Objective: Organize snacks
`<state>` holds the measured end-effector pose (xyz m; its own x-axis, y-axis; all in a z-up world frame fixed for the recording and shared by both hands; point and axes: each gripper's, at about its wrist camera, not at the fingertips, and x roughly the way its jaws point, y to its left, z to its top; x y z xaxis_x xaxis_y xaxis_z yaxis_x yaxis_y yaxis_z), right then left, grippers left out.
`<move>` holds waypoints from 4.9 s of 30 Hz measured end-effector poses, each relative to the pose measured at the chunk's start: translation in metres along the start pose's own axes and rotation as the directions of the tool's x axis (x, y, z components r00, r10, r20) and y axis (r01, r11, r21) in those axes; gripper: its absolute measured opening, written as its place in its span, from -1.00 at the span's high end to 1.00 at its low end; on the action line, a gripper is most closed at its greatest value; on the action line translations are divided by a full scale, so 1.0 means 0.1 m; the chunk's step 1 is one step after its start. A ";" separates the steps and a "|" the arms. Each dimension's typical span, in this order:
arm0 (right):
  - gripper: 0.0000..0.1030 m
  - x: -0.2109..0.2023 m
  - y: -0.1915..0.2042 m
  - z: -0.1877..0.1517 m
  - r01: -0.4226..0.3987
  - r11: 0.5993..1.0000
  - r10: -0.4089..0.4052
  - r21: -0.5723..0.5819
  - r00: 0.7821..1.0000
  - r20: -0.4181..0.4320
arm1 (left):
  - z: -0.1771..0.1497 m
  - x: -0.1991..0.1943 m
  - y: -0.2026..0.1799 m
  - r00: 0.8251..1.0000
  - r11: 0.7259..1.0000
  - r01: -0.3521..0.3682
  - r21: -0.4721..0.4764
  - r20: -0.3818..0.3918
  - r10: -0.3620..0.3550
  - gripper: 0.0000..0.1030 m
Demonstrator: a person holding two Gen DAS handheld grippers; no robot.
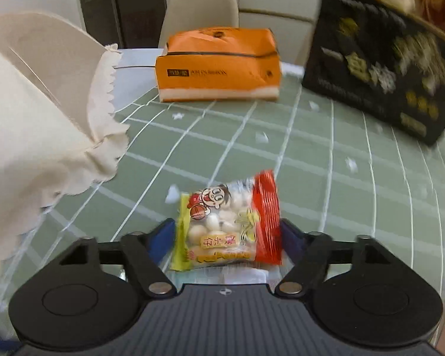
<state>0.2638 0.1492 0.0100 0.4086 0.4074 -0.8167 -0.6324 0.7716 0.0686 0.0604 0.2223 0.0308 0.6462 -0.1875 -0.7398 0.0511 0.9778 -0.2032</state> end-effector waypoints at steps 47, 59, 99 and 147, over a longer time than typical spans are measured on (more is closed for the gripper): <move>-0.40 -1.81 -0.30 -1.88 0.061 0.991 -0.054 0.122 0.997 -0.059 | -0.37 0.00 -1.26 0.991 0.982 0.035 0.184 -0.131 -0.011 -0.14; 0.30 -2.76 -0.41 -1.95 0.084 0.981 -0.094 0.178 0.994 0.050 | -0.46 0.00 -1.29 0.995 0.979 0.033 0.201 -0.096 -0.013 -0.17; -0.22 -3.47 -1.88 -1.46 0.200 0.822 -0.324 0.533 0.934 0.150 | 0.16 -0.13 -1.93 0.979 0.939 0.202 0.279 -0.022 -0.204 0.01; -0.30 -3.03 -0.78 -3.08 0.243 0.877 -0.255 0.414 0.966 -0.027 | -0.88 -0.38 -2.08 0.959 0.936 0.161 0.314 -0.275 -0.073 -0.10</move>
<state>-0.0134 -0.1847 0.0759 0.5386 0.1834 -0.8224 -0.1826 0.9782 0.0985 -0.0421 0.0175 0.0448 0.4062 -0.2769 -0.8708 0.3913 0.9139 -0.1081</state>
